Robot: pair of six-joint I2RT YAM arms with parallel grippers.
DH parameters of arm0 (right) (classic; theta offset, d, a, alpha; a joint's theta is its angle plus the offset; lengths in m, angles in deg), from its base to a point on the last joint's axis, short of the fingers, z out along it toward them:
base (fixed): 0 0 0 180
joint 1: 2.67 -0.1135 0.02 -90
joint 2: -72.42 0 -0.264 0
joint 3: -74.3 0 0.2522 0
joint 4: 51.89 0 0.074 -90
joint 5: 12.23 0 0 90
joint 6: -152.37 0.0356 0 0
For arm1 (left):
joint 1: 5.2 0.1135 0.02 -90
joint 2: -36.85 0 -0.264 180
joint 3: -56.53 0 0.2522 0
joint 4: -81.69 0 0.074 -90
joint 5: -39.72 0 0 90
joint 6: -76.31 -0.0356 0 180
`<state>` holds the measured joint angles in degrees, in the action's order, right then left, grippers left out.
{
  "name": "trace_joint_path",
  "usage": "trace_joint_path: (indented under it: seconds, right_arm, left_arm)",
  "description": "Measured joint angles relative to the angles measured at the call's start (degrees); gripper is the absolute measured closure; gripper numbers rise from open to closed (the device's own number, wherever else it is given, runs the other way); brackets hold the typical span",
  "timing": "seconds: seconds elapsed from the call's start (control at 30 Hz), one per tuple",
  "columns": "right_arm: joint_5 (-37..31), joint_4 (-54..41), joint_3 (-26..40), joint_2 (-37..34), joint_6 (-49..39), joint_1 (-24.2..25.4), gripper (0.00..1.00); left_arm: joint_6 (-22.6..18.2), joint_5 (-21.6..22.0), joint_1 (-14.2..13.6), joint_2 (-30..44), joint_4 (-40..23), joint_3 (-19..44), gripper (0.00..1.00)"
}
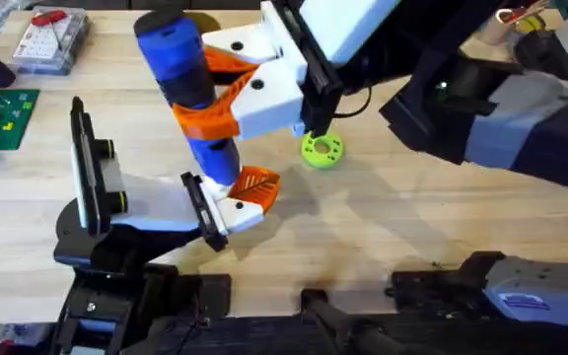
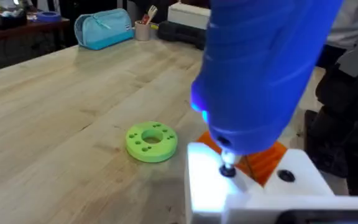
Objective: Pick up the gripper from the table and insert it into the empty holder that is missing its gripper. Then pick up a screw, insert it into the mounting hole, and use the screwdriver to tighten it. Finally, clean up the table by picking up the vegetable and placing it into the bucket.
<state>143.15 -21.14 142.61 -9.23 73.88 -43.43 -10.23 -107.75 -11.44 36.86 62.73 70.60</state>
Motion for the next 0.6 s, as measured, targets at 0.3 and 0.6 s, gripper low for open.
trace_joint_path:
  seconds: [0.3,0.6]
  right_arm:
    - [0.0,0.8,0.0,0.0,0.1,0.0,0.953]
    - [0.9,-1.7,6.4,-0.1,4.2,1.5,0.953]
  left_arm:
    - [0.0,0.0,0.0,0.0,0.0,0.0,0.981]
    - [0.0,0.0,0.0,0.0,0.0,0.0,0.981]
